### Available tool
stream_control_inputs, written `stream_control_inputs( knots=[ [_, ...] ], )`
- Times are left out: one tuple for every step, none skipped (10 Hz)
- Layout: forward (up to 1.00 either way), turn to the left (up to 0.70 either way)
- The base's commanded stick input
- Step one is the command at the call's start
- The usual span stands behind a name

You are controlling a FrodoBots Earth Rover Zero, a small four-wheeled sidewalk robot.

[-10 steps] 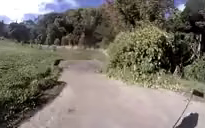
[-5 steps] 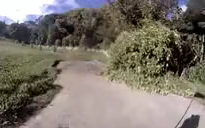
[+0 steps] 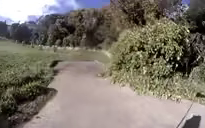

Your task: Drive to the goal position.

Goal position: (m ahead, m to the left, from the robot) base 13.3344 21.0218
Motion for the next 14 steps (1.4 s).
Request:
stream_control_inputs(
  knots=[
    [0.7, 0.0],
    [0.7, 0.0],
    [0.7, 0.0],
    [0.54, 0.0],
    [0.24, 0.0],
    [0.0, 0.0],
    [0.0, 0.0],
    [0.0, 0.0],
    [0.0, 0.0],
    [0.0, 0.0],
    [0.0, 0.0],
    [0.0, 0.0],
    [0.0, 0.0],
    [0.0, 0.0]
  ],
)
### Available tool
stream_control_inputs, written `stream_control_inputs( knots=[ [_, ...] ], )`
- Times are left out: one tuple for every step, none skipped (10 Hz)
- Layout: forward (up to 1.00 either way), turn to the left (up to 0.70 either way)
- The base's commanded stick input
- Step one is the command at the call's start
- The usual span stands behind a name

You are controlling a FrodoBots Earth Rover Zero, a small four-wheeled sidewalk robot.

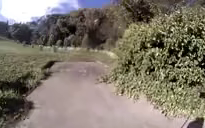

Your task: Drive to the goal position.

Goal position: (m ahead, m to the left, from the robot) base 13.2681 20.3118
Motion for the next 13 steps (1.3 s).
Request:
stream_control_inputs(
  knots=[
    [0.7, 0.0],
    [0.7, 0.0],
    [0.7, 0.0],
    [0.7, 0.0],
    [0.7, 0.0],
    [0.7, 0.0],
    [0.7, 0.0],
    [0.7, 0.0],
    [0.7, 0.0],
    [0.7, 0.14],
    [0.7, 0.26],
    [0.7, 0.35],
    [0.7, 0.35]
  ],
)
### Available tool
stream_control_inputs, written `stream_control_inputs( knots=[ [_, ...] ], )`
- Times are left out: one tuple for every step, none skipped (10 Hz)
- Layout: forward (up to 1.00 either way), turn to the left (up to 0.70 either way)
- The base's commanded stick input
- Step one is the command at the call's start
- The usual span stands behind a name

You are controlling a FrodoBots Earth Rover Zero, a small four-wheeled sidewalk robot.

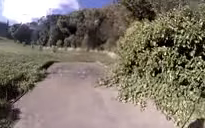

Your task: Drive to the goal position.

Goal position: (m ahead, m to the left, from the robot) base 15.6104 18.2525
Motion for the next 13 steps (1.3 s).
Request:
stream_control_inputs(
  knots=[
    [0.7, 0.02],
    [0.7, 0.01],
    [0.7, 0.0],
    [0.7, 0.22],
    [0.7, 0.3],
    [0.7, 0.34],
    [0.7, 0.3],
    [0.7, 0.0],
    [0.7, 0.0],
    [0.7, 0.0],
    [0.7, 0.34],
    [0.7, 0.35],
    [0.7, 0.2]
  ],
)
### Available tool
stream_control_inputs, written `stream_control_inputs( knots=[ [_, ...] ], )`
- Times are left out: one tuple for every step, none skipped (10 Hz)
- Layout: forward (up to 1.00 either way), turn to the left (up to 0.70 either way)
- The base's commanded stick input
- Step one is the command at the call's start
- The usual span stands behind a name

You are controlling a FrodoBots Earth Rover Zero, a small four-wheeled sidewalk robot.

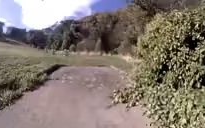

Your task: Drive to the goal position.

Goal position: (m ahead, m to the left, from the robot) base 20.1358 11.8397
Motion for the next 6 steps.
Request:
stream_control_inputs(
  knots=[
    [0.7, 0.09],
    [0.7, 0.01],
    [0.7, 0.08],
    [0.7, 0.16],
    [0.7, 0.35],
    [0.7, 0.35]
  ],
)
